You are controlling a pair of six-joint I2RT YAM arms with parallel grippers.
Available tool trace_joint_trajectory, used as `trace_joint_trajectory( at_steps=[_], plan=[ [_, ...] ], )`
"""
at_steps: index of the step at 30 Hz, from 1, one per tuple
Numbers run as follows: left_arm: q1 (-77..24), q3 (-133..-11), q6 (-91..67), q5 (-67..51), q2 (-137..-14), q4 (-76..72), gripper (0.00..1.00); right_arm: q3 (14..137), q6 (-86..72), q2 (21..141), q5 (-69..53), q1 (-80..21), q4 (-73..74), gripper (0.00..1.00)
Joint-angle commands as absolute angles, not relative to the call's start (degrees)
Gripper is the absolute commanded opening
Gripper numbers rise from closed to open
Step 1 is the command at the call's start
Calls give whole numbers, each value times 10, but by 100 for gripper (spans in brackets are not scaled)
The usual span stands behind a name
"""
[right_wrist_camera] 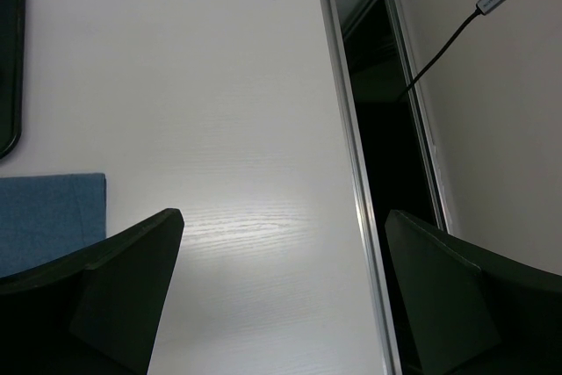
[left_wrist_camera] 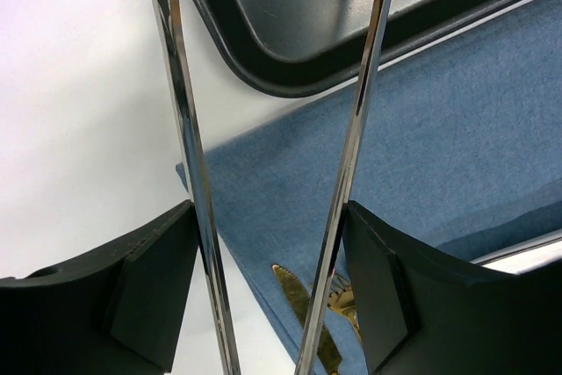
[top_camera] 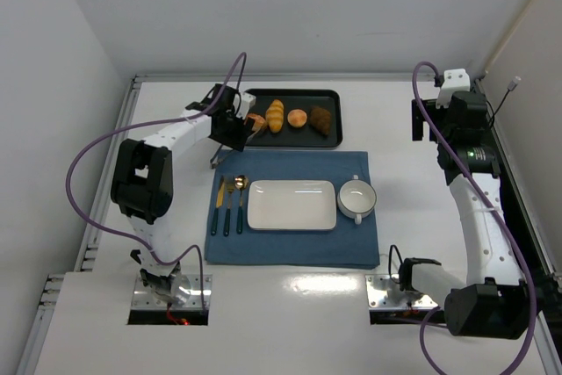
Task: Place the bread
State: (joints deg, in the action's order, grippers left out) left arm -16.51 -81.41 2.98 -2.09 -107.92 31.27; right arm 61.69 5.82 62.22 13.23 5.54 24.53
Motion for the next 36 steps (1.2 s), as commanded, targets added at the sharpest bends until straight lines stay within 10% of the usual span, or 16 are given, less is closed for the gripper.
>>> trace_joint_trajectory(
  at_steps=[1, 26, 36],
  plan=[
    [-162, -841, 32, -29, -1071, 310, 61, 618, 54, 611, 125, 59, 234, 100],
    [-162, -888, 32, -18, -1110, 345, 62, 618, 54, 595, 120, 59, 234, 100],
    [-162, -888, 42, -12, -1100, 361, 46, 623, 54, 595, 120, 59, 239, 100]
  ],
)
